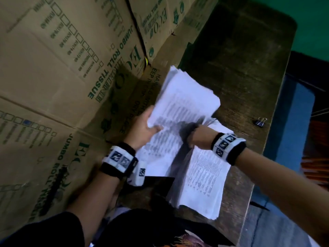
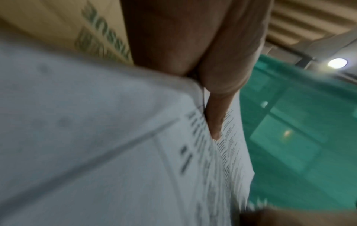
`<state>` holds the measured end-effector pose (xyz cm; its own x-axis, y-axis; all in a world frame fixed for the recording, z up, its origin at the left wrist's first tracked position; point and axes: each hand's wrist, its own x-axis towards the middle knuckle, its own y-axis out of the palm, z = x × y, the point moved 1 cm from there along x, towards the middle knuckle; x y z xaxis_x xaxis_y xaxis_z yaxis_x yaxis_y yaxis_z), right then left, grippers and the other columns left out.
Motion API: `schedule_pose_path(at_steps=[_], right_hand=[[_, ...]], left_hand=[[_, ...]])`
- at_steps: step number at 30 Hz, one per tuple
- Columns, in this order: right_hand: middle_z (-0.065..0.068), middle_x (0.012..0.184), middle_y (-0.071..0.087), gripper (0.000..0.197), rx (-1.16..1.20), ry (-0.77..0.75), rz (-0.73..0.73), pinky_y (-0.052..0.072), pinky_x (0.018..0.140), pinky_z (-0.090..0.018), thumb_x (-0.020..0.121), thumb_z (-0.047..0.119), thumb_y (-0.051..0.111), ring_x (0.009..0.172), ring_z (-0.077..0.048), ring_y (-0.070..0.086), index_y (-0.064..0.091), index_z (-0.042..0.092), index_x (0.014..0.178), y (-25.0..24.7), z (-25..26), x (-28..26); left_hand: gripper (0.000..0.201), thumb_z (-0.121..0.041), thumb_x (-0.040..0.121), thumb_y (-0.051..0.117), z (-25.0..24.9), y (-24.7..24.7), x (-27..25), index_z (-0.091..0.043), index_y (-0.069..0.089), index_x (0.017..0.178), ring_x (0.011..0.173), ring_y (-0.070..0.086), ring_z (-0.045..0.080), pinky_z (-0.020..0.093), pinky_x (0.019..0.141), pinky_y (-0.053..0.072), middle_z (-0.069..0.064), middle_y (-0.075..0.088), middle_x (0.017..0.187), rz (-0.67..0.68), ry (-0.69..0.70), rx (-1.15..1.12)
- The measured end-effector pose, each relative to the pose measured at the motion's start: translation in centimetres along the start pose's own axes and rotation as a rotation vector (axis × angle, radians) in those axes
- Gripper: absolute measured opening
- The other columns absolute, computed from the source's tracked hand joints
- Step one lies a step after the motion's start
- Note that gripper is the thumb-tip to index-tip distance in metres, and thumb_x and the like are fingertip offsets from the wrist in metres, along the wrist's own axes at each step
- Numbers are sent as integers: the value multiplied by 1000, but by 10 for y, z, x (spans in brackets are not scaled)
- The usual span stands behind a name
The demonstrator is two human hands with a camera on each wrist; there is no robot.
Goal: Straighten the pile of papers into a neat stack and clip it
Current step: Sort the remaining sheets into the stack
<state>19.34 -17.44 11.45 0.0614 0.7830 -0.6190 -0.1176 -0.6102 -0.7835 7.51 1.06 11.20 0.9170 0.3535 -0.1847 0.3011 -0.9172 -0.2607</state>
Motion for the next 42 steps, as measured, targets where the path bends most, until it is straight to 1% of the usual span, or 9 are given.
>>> schedule_pose_path(at_steps=[6, 10, 17, 21, 25, 31, 35, 39, 42], right_hand=[[-15, 126, 60, 33, 53, 140, 102, 37, 102, -31, 95, 21, 47, 123, -29, 52, 62, 5, 120, -10, 15, 50], [-9, 102, 66, 26, 252, 201, 213, 48, 80, -26, 100, 16, 40, 94, -24, 62, 62, 7, 112, -30, 7, 59], [-13, 133, 57, 35, 72, 202, 81, 35, 107, -36, 100, 18, 45, 126, -28, 51, 57, 3, 129, -74, 3, 104], [-8, 63, 70, 24, -126, 116, -138, 54, 57, -24, 36, 17, 87, 61, -21, 70, 73, 8, 54, -78, 15, 157], [-14, 114, 69, 23, -175, 57, -185, 43, 100, -48, 77, 12, 70, 114, -35, 61, 73, 10, 100, -51, 21, 182], [-12, 149, 40, 66, -72, 88, -228, 44, 95, -55, 78, 6, 71, 137, -35, 37, 49, 23, 138, -19, 25, 159], [-15, 153, 32, 71, 26, 78, -204, 46, 92, -52, 83, 10, 68, 140, -39, 29, 37, 19, 147, 12, 27, 137], [-5, 157, 28, 62, 63, 37, -176, 42, 102, -45, 90, 5, 57, 145, -33, 21, 40, 26, 145, 36, 39, 102], [-6, 155, 34, 58, 65, 9, -176, 44, 102, -47, 88, 2, 56, 146, -31, 20, 47, 25, 141, 48, 46, 86]], left_hand=[[55, -9, 78, 75, -50, -82, -3, -4, 50, 127, 97, 55, 10, 19, 78, 43, 6, 62, 115, -268, 74, 179], [44, -8, 78, 75, -67, -112, -16, -6, 55, 117, 76, 55, -3, 5, 68, 42, 2, 63, 102, -394, 110, 215], [49, -10, 81, 71, -62, -126, -29, -9, 51, 126, 100, 60, 14, 22, 88, 45, 7, 65, 116, -563, 98, 364], [56, -14, 84, 64, -52, -120, -35, -25, 40, 134, 109, 59, 25, 33, 98, 47, 11, 62, 122, -602, 101, 434], [55, -4, 84, 62, -51, -111, -38, -22, 45, 133, 101, 60, 20, 13, 84, 40, 10, 66, 116, -586, 76, 486], [52, -2, 86, 62, -53, -101, -50, -6, 47, 135, 89, 51, 21, 5, 73, 28, 25, 66, 103, -567, 12, 510], [51, -6, 87, 64, -61, -91, -59, -4, 47, 135, 82, 57, 33, 22, 65, 39, 31, 65, 97, -536, 5, 479], [58, -13, 90, 63, -67, -81, -71, -6, 38, 142, 124, 49, 19, 5, 94, 32, 16, 52, 137, -493, -30, 382], [61, -16, 90, 64, -71, -77, -80, -4, 35, 143, 132, 40, 13, 3, 97, 22, 11, 44, 144, -501, 7, 352]])
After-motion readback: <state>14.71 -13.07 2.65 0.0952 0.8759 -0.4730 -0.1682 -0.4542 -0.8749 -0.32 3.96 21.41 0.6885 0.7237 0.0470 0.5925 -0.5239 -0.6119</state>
